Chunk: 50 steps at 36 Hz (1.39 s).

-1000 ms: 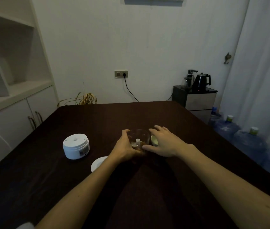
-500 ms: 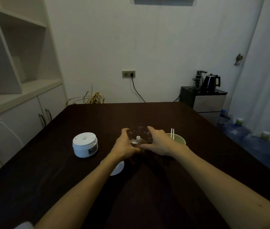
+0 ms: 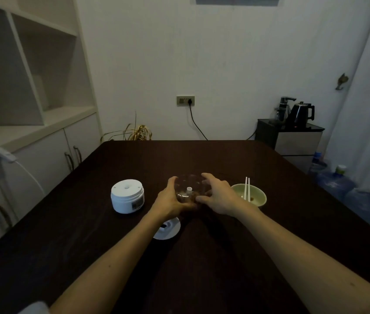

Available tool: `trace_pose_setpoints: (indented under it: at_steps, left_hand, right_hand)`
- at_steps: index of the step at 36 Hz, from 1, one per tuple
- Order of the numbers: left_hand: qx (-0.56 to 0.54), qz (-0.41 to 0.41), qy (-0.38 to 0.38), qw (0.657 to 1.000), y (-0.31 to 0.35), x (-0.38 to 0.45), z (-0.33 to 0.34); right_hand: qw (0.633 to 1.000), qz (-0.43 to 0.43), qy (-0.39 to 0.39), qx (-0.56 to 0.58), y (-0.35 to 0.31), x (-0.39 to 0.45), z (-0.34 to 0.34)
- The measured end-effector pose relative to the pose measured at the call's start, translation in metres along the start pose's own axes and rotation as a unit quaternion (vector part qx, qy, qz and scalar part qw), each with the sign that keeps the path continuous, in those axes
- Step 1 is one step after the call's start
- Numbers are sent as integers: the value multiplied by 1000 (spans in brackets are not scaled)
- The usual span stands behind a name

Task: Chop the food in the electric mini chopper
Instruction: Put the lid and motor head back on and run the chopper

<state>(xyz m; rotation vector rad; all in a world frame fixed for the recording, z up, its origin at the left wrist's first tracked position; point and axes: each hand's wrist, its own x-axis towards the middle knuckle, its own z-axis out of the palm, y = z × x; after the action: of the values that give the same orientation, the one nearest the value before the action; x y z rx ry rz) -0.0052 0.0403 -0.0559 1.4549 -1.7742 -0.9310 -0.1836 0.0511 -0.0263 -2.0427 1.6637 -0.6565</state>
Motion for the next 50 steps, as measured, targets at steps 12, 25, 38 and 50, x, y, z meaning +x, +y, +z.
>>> trace_pose_setpoints:
  at_steps: [12,25,38,50]
  left_hand:
    - [0,-10,-31,999,4,-5,-8]
    - [-14,-15,0,1000,-4,-17,-28]
    - [16,-56,79,995,-12,-33,-45]
    - [-5,-64,63,996,-17,-36,-46]
  right_hand:
    - [999,-37,8,-14,-2,4,5]
    - [983,-125,122,-64,-32,5,14]
    - [986,-147,-31,-67,-57,-9,29]
    - [968,-147,-132,-154,-66,-14,56]
